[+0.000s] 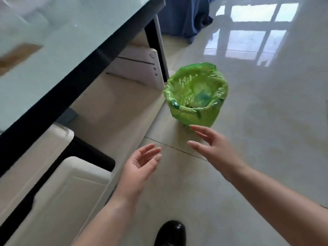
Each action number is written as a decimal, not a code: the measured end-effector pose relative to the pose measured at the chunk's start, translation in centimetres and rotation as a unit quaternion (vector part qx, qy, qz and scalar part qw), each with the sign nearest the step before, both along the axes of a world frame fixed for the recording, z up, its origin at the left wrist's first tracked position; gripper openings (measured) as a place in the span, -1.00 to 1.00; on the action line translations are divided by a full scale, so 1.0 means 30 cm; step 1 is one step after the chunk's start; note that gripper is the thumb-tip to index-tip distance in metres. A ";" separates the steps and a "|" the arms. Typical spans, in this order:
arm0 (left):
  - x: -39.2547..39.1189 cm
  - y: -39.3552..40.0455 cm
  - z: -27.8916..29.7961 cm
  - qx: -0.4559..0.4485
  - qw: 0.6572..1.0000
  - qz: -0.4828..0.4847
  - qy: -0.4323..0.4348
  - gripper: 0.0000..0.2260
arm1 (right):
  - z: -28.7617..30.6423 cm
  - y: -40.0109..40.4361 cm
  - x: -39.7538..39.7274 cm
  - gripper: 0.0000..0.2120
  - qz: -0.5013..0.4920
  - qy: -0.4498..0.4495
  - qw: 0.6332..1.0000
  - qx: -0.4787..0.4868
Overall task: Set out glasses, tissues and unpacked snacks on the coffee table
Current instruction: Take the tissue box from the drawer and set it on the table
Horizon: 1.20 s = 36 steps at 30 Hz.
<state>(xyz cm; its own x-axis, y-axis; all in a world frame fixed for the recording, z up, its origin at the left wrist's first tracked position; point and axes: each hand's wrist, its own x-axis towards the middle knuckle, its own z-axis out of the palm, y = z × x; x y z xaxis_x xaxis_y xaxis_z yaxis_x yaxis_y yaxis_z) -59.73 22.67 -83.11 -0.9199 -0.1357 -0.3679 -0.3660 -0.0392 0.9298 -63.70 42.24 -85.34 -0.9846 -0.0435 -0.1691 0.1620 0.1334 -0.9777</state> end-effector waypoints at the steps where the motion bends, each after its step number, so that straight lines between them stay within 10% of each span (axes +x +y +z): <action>1: 0.027 -0.034 0.008 0.004 1.000 0.017 0.002 -0.76 | 0.011 -0.042 0.006 -0.60 0.012 0.003 1.000 -0.003; 14: 0.620 -0.487 0.198 -0.002 0.980 0.186 0.069 -0.75 | 0.243 -0.625 0.319 -0.61 0.290 0.134 0.942 0.105; 24: 1.106 -0.848 0.154 -0.387 0.891 0.232 0.049 -0.61 | 0.240 -1.029 0.586 -0.46 0.457 0.270 0.793 0.298; 36: 1.069 -0.958 0.063 -0.577 0.809 0.077 -0.073 -0.44 | 0.126 -1.153 0.569 -0.34 0.508 0.369 0.630 0.457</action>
<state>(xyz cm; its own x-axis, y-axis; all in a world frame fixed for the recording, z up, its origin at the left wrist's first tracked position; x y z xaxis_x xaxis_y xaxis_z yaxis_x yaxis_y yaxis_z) -27.66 -6.08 -81.23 -0.8174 -0.5758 -0.0168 -0.5488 0.7696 0.3262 -46.62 7.64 -81.56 -0.3507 -0.9319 -0.0930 -0.9153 0.3620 -0.1764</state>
